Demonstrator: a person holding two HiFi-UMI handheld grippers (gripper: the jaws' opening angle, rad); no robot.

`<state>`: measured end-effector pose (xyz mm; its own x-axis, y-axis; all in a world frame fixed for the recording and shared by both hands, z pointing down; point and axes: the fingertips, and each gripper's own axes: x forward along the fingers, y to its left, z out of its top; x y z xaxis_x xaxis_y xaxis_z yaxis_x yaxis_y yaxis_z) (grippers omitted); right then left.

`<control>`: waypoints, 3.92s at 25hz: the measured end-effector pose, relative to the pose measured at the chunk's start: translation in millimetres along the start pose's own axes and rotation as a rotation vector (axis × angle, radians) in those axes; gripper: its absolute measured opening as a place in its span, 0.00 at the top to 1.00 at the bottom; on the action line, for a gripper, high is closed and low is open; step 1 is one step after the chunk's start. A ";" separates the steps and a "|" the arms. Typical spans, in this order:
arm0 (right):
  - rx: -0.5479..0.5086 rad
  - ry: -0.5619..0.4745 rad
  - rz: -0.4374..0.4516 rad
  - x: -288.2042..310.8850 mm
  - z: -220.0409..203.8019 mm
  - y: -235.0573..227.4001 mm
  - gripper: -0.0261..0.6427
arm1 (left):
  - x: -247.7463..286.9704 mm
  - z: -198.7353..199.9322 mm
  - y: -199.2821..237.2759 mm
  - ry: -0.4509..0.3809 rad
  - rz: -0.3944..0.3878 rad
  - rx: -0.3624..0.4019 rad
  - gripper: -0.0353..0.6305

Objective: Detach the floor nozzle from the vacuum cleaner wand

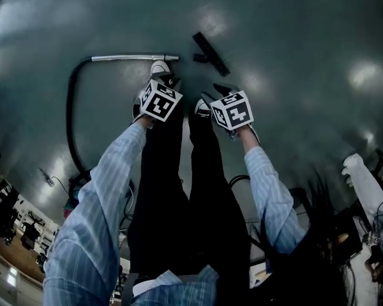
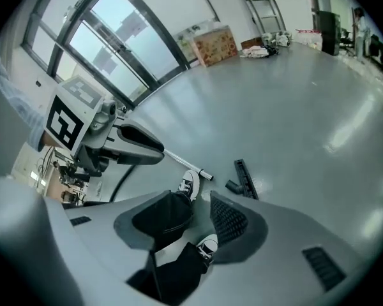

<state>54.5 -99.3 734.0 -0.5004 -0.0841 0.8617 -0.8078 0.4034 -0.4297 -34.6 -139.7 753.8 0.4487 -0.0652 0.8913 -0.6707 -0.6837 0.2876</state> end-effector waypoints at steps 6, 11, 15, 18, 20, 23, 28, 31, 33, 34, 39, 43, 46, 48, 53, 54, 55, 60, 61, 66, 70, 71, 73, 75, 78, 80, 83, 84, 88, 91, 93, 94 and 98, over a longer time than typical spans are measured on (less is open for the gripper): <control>0.029 -0.071 -0.018 -86.7 12.3 26.8 0.76 | -83.9 40.6 -37.5 -0.118 0.084 -0.126 0.87; 0.031 -0.102 -0.032 -157.8 6.7 55.0 0.80 | -158.7 61.6 -84.2 -0.213 0.110 -0.281 0.89; 0.028 -0.121 -0.059 -202.1 9.8 65.7 0.84 | -207.2 81.9 -115.3 -0.295 0.122 -0.344 0.90; 0.043 -0.132 -0.062 -222.1 2.2 87.0 0.87 | -240.1 64.4 -138.4 -0.320 0.120 -0.393 0.90; 0.045 -0.136 -0.064 -231.2 -4.9 102.3 0.90 | -258.6 45.0 -156.8 -0.339 0.090 -0.441 0.90; 0.035 -0.147 -0.089 -244.0 -8.7 123.8 0.92 | -283.1 16.3 -176.2 -0.373 0.044 -0.495 0.91; -0.001 -0.177 -0.084 -270.6 -9.7 180.7 0.92 | -334.1 -26.7 -193.5 -0.438 0.011 -0.537 0.91; -0.003 -0.195 -0.084 -280.5 -27.7 217.0 0.92 | -362.9 -54.0 -214.2 -0.461 -0.034 -0.495 0.91; -0.005 -0.205 -0.079 -278.6 -41.0 250.7 0.92 | -385.8 -82.1 -223.2 -0.476 -0.036 -0.458 0.91; -0.002 -0.210 -0.074 -278.2 -48.1 268.8 0.92 | -397.8 -97.0 -228.2 -0.483 -0.034 -0.445 0.91; 0.011 -0.261 -0.022 -279.6 -80.2 353.7 0.92 | -454.0 -164.3 -259.3 -0.560 -0.059 -0.449 0.91; -0.019 -0.287 -0.050 -283.9 -113.5 396.5 0.92 | -475.3 -212.0 -272.8 -0.626 -0.048 -0.471 0.91; -0.026 -0.299 -0.073 -286.8 -147.2 422.3 0.92 | -480.5 -245.9 -282.5 -0.653 -0.070 -0.498 0.91; -0.038 -0.294 -0.087 -292.6 -169.3 433.8 0.92 | -482.1 -260.2 -289.9 -0.668 -0.084 -0.518 0.91; -0.026 -0.281 -0.087 -319.1 -208.7 437.3 0.92 | -487.5 -260.9 -317.8 -0.694 -0.091 -0.533 0.91; -0.022 -0.278 -0.083 -323.3 -215.4 437.1 0.92 | -488.0 -260.6 -325.6 -0.695 -0.094 -0.536 0.91; -0.019 -0.277 -0.076 -326.9 -221.7 437.5 0.92 | -487.9 -260.9 -334.2 -0.696 -0.098 -0.539 0.91; -0.025 -0.278 -0.048 -340.1 -254.3 443.4 0.92 | -486.8 -271.2 -379.2 -0.687 -0.099 -0.530 0.91; -0.035 -0.279 -0.039 -343.1 -262.3 445.8 0.92 | -486.6 -272.6 -388.6 -0.688 -0.095 -0.528 0.91; -0.114 -0.269 -0.003 -367.5 -323.5 450.0 0.92 | -479.8 -271.4 -449.0 -0.710 -0.076 -0.545 0.91; -0.168 -0.249 -0.012 -398.5 -387.5 425.8 0.92 | -467.4 -263.6 -515.4 -0.762 -0.062 -0.583 0.91; -0.181 -0.243 -0.017 -405.7 -403.2 418.8 0.92 | -463.8 -263.2 -533.2 -0.772 -0.062 -0.596 0.91; -0.196 -0.232 -0.028 -417.9 -431.1 405.1 0.92 | -455.5 -264.6 -568.8 -0.771 -0.072 -0.609 0.91; -0.186 -0.233 -0.032 -427.2 -451.7 394.1 0.92 | -447.4 -269.5 -600.4 -0.738 -0.076 -0.588 0.91; -0.144 -0.249 -0.013 -433.9 -471.7 386.6 0.92 | -441.6 -281.1 -629.5 -0.681 -0.045 -0.528 0.91; -0.125 -0.258 0.002 -433.7 -479.6 386.8 0.92 | -441.8 -287.4 -636.7 -0.661 -0.025 -0.506 0.91; -0.113 -0.264 0.018 -430.4 -488.6 391.6 0.92 | -445.0 -294.5 -640.3 -0.654 -0.014 -0.498 0.91; -0.110 -0.265 0.020 -428.4 -491.1 393.4 0.92 | -445.9 -296.7 -640.4 -0.656 -0.012 -0.495 0.91; -0.116 -0.262 0.011 -413.0 -500.0 403.1 0.92 | -445.4 -313.2 -632.9 -0.677 0.003 -0.482 0.91; -0.133 -0.259 0.002 -403.0 -505.1 421.2 0.92 | -450.5 -338.3 -625.5 -0.680 0.017 -0.479 0.91; -0.131 -0.265 0.002 -403.1 -510.4 431.4 0.92 | -457.3 -351.3 -626.3 -0.686 0.027 -0.480 0.91; -0.123 -0.268 0.001 -405.4 -513.5 435.4 0.92 | -461.2 -356.3 -627.9 -0.692 0.031 -0.485 0.91; -0.096 -0.275 0.019 -411.1 -527.5 463.8 0.92 | -482.3 -382.6 -634.9 -0.721 0.036 -0.506 0.91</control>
<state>49.9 603.0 322.8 -0.5911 -0.3141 0.7429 -0.7711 0.4901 -0.4064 -51.2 604.0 275.4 0.5712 -0.6400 0.5139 -0.7961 -0.2796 0.5367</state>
